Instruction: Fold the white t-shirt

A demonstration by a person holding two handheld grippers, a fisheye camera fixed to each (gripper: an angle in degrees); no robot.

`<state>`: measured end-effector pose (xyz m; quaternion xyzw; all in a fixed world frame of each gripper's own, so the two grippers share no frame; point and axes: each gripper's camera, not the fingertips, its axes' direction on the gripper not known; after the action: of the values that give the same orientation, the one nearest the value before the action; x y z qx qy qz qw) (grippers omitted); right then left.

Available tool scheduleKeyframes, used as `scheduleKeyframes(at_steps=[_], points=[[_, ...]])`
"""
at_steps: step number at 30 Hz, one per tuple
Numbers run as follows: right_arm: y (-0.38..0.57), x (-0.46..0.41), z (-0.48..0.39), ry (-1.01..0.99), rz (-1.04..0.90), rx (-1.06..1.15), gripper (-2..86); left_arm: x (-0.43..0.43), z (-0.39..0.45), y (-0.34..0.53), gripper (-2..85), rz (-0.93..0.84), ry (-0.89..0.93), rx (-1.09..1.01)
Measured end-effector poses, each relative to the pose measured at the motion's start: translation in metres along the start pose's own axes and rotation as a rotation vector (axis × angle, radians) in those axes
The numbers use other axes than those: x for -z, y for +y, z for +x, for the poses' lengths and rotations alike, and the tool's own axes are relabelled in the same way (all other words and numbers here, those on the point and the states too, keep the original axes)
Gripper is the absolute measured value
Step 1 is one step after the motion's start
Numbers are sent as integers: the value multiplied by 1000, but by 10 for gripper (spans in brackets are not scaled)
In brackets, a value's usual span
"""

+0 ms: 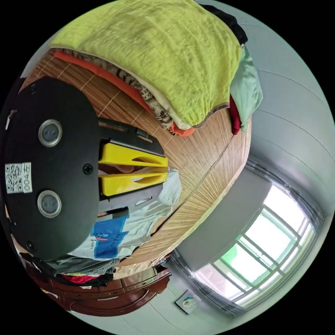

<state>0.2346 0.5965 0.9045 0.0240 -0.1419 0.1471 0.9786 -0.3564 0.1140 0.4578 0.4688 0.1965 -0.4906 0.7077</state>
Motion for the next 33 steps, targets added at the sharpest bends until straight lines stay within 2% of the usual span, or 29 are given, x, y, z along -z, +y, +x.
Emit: scheduleKeyframes(at_steps=[9, 11, 12, 14, 15, 17, 21, 23, 26, 30, 33], points=[[-8, -1, 11, -28, -13, -9, -7, 12, 157, 78, 28, 153, -94, -474], [-10, 0, 13, -36, -14, -13, -7, 2, 213, 114, 29, 179, -178, -723], [-11, 0, 15, -40, -16, -14, -7, -3, 228, 125, 29, 176, -195, -795], [-13, 1, 17, -40, -16, -15, -7, -27, 284, 179, 31, 146, -266, -1087], [-14, 1, 19, -41, -19, -16, -7, -33, 296, 192, 31, 134, -283, -1149], [-16, 1, 21, -45, -22, -16, -7, -65, 339, 247, 34, 47, -355, -1366], [-20, 2, 26, -53, -30, -16, -7, -111, 379, 311, 45, -76, -475, -1568], [-22, 3, 29, -57, -30, -20, -7, -137, 396, 359, 62, -74, -647, -1773], [-25, 5, 33, -70, -28, -27, -7, -159, 403, 411, 76, -35, -809, -2003], [-29, 8, 37, -79, -26, -31, -7, -163, 408, 437, 91, -42, -839, -2046], [-32, 11, 41, -83, -23, -37, -7, -163, 406, 432, 116, -202, -818, -1917]])
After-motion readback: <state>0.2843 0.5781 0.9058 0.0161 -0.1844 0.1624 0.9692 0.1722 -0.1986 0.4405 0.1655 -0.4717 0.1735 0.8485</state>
